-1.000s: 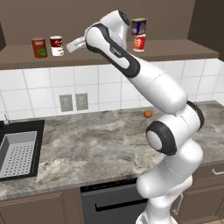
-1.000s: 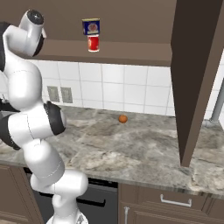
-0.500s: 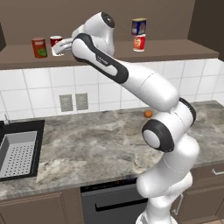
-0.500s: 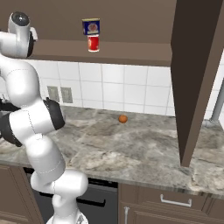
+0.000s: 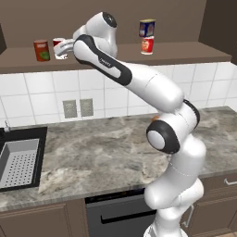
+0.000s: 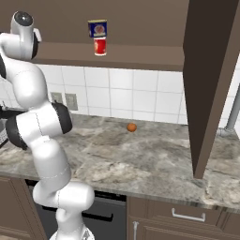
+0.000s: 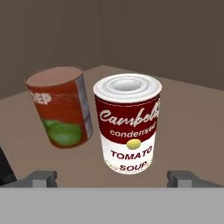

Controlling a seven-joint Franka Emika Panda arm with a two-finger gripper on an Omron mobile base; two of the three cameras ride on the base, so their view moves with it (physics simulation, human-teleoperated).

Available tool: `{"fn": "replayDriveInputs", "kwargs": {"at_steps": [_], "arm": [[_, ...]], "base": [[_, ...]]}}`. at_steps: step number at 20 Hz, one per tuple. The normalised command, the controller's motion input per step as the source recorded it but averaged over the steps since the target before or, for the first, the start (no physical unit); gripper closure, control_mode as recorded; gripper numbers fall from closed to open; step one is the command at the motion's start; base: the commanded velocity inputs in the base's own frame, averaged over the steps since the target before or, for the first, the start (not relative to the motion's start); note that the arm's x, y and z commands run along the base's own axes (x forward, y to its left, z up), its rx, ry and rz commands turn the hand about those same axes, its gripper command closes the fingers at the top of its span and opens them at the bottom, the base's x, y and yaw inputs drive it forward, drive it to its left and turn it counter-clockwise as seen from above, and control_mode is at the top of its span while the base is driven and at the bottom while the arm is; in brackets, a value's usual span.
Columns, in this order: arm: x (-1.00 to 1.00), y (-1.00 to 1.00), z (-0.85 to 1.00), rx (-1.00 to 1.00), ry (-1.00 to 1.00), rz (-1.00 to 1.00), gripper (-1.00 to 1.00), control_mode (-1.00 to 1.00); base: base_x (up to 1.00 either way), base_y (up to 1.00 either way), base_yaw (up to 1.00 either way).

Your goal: Stack two cans on top of the other two cans in the cabinet.

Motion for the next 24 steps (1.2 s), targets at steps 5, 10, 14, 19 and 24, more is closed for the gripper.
{"fn": "replayDriveInputs", "kwargs": {"at_steps": [5,10,14,19,24], "arm": [[0.24,0.07,-0.02,-0.01,0.00,0.00,-1.00,-1.00],[0.20,0.14,0.00,-0.01,0.00,0.00,-1.00,-1.00],[0.11,0.15,0.00,0.00,0.00,0.00,-1.00,-1.00],[0.12,0.14,0.00,0.00,0.00,0.00,-1.00,-1.00],[0.18,0.09,-0.01,0.00,0.00,-0.01,-1.00,-1.00]], "base": [[0.00,0.00,0.00],[0.00,0.00,0.00],[0.00,0.00,0.00],[0.00,0.00,0.00],[0.00,0.00,0.00]]}}
